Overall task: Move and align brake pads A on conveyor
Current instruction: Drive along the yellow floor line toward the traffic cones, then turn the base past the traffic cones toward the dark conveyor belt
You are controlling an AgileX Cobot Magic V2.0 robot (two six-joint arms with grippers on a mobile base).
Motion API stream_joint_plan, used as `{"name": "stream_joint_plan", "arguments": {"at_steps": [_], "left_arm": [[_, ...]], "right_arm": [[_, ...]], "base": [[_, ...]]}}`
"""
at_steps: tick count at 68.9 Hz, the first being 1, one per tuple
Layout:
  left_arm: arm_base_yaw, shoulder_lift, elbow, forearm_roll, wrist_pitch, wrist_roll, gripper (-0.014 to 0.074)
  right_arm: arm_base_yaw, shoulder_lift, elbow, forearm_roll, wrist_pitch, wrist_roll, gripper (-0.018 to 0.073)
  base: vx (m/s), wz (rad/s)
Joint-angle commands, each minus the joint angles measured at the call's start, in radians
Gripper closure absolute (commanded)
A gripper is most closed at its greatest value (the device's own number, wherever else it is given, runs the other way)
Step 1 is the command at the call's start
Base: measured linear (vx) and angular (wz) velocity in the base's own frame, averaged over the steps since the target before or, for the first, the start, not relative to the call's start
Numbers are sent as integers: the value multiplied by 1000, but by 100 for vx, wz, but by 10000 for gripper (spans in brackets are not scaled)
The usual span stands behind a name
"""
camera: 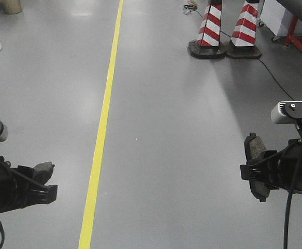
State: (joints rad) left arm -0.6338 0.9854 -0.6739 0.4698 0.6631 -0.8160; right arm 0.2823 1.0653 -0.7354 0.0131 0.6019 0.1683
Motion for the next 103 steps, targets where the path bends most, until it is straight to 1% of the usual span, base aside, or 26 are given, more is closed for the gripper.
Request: {"name": "stream_joint_plan", "arguments": {"at_steps": [1,103], "left_arm": [[-5,-12,-24,29,-48,-5,524],[-5,-12,-24,29,-47,-5,524]], "right_arm": [[-3,-18,-29,-3,-69,-6,500],[-3,-18,-29,-3,-69,-6,500]], "base": [[55,-4],[56,1]]}}
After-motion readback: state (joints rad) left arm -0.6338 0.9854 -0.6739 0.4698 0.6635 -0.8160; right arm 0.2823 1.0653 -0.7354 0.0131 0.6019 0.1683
